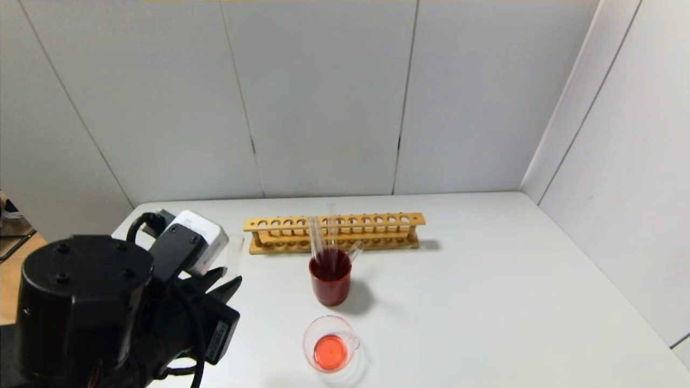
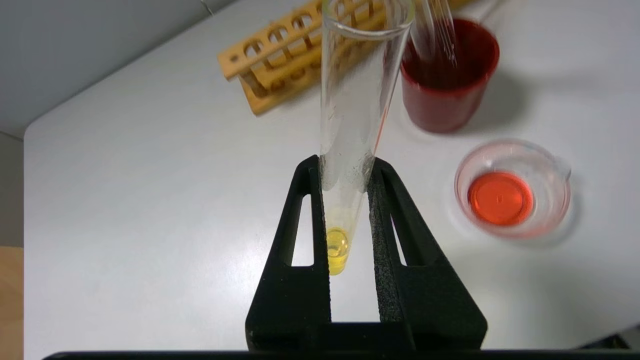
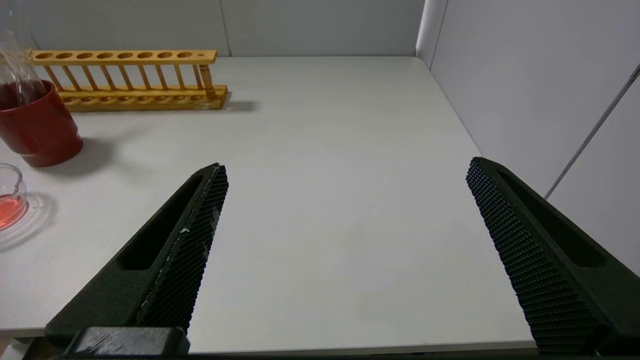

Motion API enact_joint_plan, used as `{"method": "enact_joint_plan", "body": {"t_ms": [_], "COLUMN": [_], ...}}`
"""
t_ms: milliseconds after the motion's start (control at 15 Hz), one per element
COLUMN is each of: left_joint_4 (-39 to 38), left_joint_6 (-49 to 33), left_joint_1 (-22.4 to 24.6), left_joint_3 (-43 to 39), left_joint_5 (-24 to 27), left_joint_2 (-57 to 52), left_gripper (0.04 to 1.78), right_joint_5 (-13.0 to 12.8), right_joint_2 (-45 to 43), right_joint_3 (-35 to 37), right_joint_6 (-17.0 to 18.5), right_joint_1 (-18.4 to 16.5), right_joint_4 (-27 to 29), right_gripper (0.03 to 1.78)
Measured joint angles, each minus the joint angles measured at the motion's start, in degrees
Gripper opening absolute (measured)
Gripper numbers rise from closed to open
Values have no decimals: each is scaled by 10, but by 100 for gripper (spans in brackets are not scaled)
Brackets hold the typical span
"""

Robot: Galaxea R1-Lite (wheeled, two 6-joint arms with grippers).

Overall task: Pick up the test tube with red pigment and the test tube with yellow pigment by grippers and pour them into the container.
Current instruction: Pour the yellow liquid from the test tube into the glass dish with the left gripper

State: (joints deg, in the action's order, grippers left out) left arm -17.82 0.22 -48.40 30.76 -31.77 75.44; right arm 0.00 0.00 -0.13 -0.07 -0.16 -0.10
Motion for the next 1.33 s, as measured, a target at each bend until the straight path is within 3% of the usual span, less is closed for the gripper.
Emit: {"method": "enact_joint_plan", "body": {"t_ms": [333,933,1333], "left_joint_4": [1,0,-1], "left_joint_6": [20,135,177], "left_joint_1": [-28,-38,-77], "left_joint_3": [-63,-47,-41], "left_joint_5": [0,5,0], "left_joint_2": [-7,37,104], "left_gripper": [30,30,30], "right_joint_5": [0,0,0], "right_joint_2": [0,0,0], "right_joint_3": [0,0,0], "right_joint_6": [0,0,0], "right_joint_1": [0,0,0], "right_joint_4": [0,0,0], "right_gripper": [174,174,174]}}
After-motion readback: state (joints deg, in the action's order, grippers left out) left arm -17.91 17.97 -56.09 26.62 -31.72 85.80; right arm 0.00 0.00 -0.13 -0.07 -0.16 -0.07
